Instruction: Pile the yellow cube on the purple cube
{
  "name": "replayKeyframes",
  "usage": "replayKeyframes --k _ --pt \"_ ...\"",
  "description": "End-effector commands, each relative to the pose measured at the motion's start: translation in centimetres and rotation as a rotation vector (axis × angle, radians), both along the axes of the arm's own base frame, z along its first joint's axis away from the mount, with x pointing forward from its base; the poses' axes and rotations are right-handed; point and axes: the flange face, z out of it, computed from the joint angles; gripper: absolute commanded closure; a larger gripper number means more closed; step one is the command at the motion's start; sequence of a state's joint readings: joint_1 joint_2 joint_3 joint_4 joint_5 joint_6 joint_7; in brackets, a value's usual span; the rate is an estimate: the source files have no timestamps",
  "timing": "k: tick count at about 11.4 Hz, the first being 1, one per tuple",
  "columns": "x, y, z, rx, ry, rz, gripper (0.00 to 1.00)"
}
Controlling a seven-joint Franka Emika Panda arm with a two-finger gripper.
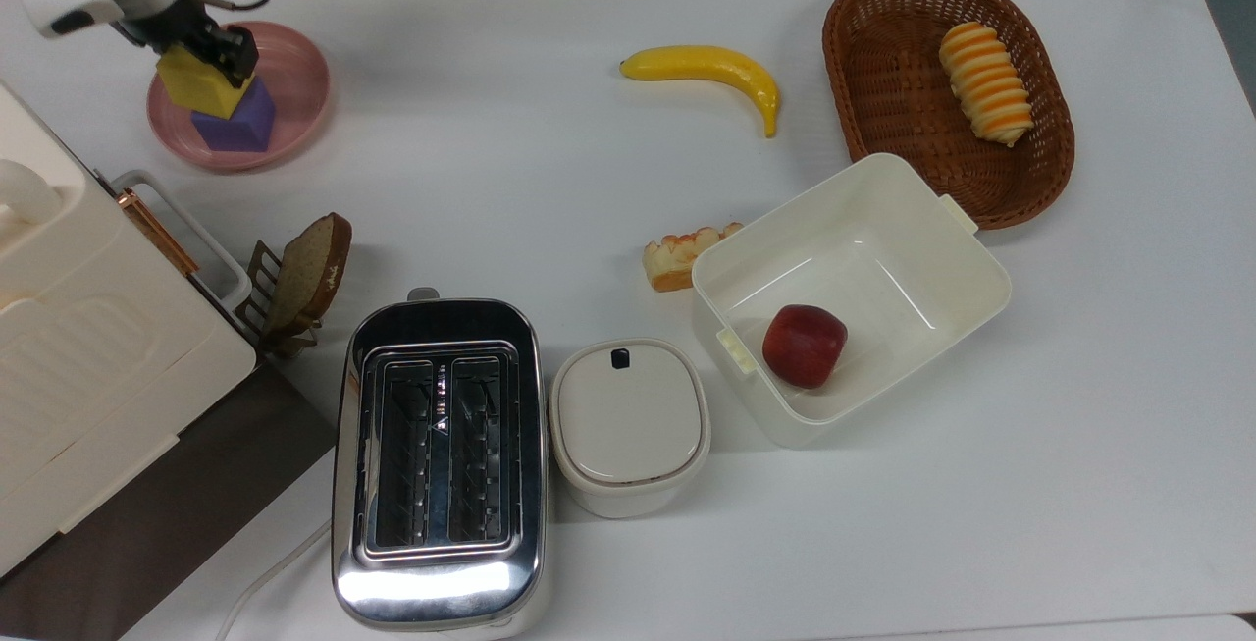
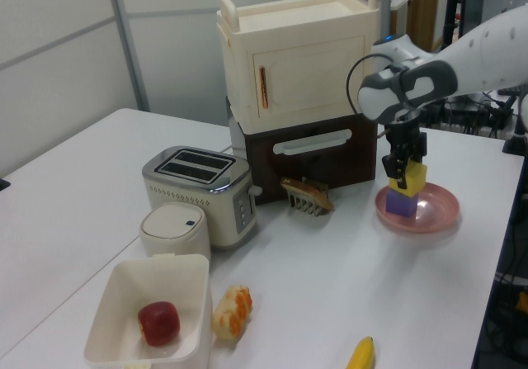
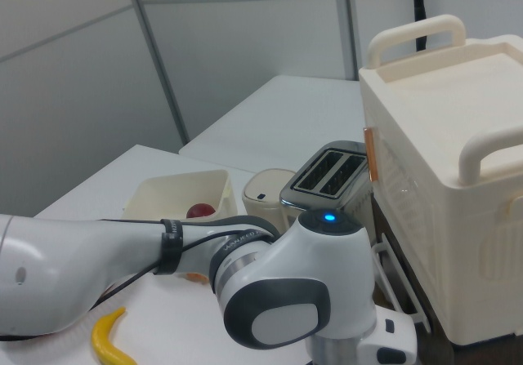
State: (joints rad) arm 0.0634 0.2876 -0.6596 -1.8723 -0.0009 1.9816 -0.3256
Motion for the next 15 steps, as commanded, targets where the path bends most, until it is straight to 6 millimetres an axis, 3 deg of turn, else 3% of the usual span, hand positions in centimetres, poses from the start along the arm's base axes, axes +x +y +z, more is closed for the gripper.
replayKeyframes --k 1,4,6,8,10,12,14,15 --pt "0.4 0.1 -0.2 0.013 -0.032 -0.011 0.0" --pt "-0.4 0.7 2.5 0.06 -0.033 0.016 0.0" --pt "-0.4 1.5 8.0 0.104 -0.02 0.052 0.0" --pt "1.8 4.8 12.7 0.093 -0.02 0.025 0.0" --pt "4.1 12.3 15.7 0.083 -0.019 0.054 0.0" --pt "4.5 18.8 19.1 0.084 -0.077 0.103 0.0" --pt "5.4 25.8 19.9 0.063 -0.096 0.077 0.0" --pt "5.6 26.8 19.7 0.054 -0.099 0.049 0.0"
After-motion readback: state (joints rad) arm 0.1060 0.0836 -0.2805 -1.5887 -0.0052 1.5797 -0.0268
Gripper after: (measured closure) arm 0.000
